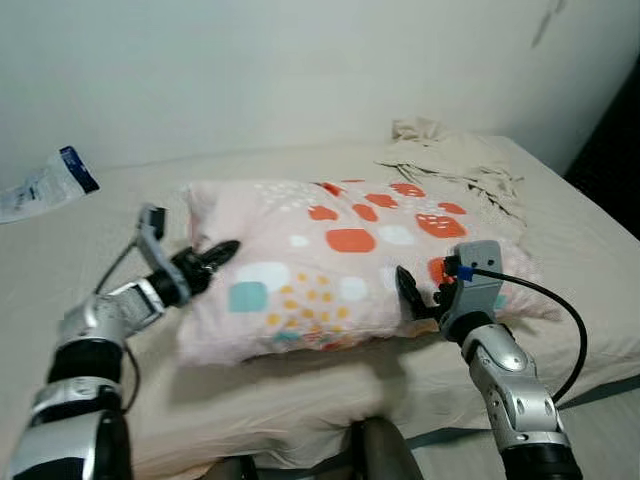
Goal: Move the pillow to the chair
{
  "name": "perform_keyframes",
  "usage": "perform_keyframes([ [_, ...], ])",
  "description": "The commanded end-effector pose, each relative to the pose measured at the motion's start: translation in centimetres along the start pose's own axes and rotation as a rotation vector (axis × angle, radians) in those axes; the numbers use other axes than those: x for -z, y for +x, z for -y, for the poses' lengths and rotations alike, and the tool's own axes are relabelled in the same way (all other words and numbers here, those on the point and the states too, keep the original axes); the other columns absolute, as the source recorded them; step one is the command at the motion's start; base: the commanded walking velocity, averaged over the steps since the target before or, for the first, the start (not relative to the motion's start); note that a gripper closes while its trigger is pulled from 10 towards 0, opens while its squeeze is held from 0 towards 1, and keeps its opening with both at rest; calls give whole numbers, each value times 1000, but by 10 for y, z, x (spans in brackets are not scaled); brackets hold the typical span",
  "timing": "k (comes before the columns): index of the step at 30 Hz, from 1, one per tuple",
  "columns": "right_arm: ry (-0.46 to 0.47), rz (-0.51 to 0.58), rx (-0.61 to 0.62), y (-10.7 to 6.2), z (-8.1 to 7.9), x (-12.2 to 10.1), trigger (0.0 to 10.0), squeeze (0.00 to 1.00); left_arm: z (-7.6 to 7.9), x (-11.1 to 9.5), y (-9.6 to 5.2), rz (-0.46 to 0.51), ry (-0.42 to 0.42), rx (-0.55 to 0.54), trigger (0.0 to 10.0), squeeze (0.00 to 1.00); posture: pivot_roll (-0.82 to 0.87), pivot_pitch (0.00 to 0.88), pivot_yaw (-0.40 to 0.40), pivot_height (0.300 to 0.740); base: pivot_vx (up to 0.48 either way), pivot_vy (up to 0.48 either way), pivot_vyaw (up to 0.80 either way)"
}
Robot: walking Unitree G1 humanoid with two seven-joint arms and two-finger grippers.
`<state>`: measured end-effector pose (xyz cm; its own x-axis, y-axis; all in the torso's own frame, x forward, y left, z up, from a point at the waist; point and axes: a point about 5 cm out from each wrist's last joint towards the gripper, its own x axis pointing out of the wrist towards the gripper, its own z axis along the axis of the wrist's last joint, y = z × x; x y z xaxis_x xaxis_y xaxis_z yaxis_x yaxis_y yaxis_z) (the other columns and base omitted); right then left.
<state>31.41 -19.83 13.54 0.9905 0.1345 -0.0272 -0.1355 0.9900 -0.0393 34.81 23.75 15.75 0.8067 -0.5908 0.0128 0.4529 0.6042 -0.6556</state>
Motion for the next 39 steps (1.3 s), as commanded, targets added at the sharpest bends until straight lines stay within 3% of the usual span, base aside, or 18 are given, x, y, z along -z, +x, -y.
perform_keyframes([
  [1, 19, -16, -5, 1, 0, 3, 10000, 0, -4, -12, -15, 10, 65, -2, 0, 0, -96, 122, -5, 607, 0, 0, 0],
  [2, 19, -16, -5, 1, 0, 3, 10000, 0, -4, -12, -15, 10, 65, -2, 0, 0, -96, 122, -5, 607, 0, 0, 0],
  [6, 19, 14, -2, 3, 5, -6, 10000, 0, -16, -26, -37, -6, 125, -81, 0, 0, -91, 122, -8, 607, 0, 0, 0],
  [11, 23, 69, 23, 5, 15, -23, 10000, 0, -27, -46, -54, 54, 152, -209, 0, 0, -86, 124, -11, 607, 0, 0, 0],
  [13, 23, 158, 119, 9, 35, -49, 10000, 0, -29, -60, -64, 79, 185, -246, 0, 0, -86, 127, -13, 607, 0, 0, 0],
  [15, 11, 173, 161, 9, 43, -55, 10000, 0, -30, -61, -66, 70, 197, -251, 0, 0, -86, 127, -13, 607, 0, 0, 0],
  [16, -14, 159, 220, 9, 56, -58, 10000, 0, -31, -60, -67, 57, 206, -258, 0, 0, -86, 126, -12, 607, 0, 0, 0],
  [17, -14, 159, 220, 9, 56, -58, 10000, 0, -31, -60, -67, 57, 206, -258, 0, 0, -86, 126, -12, 607, 0, 0, 0],
  [19, -38, 78, 329, 8, 83, -56, 10000, 0, -32, -54, -66, 27, 204, -251, 0, 0, -86, 124, -10, 607, 0, 0, 0],
  [20, -38, 78, 329, 8, 83, -56, 10000, 0, -32, -54, -66, 27, 204, -251, 0, 0, -86, 124, -10, 607, 0, 0, 0],
  [21, 0, 24, 367, 6, 98, -48, 10000, 0, -33, -45, -62, -2, 198, -235, 0, 0, -91, 123, -9, 607, 0, 0, 0],
  [22, 135, -64, 383, 1, 117, -28, 10000, 937, -33, -21, -50, -73, 175, -185, 0, 0, -92, 121, -8, 607, 0, 0, 0],
  [23, 135, -64, 383, 1, 117, -28, 10000, 937, -33, -21, -50, -73, 175, -185, 0, 0, -92, 121, -8, 607, 0, 0, 0],
  [24, 201, -64, 374, 0, 121, -23, 10000, 1000, -33, -11, -46, -102, 168, -168, 0, 0, -95, 121, -3, 607, 0, 0, 0],
  [29, 379, -56, 378, -10, 138, -2, 10000, 1000, -28, 26, -30, -151, 113, -100, 0, 0, -98, 127, 5, 607, 0, 0, 0],
  [30, 379, -56, 378, -10, 138, -2, 10000, 1000, -28, 26, -30, -151, 113, -100, 0, 0, -98, 127, 5, 607, 0, 0, 0],
  [34, 525, 55, 384, -16, 156, -6, 10000, 1000, -26, 40, -23, -127, 59, -100, 0, 0, -88, 146, 9, 607, 0, 0, 0],
  [39, 612, 96, 311, -7, 153, -10, 10000, 1000, -24, 43, -25, -130, 58, -93, 0, 0, -76, 171, 7, 607, 0, 0, 0],
])
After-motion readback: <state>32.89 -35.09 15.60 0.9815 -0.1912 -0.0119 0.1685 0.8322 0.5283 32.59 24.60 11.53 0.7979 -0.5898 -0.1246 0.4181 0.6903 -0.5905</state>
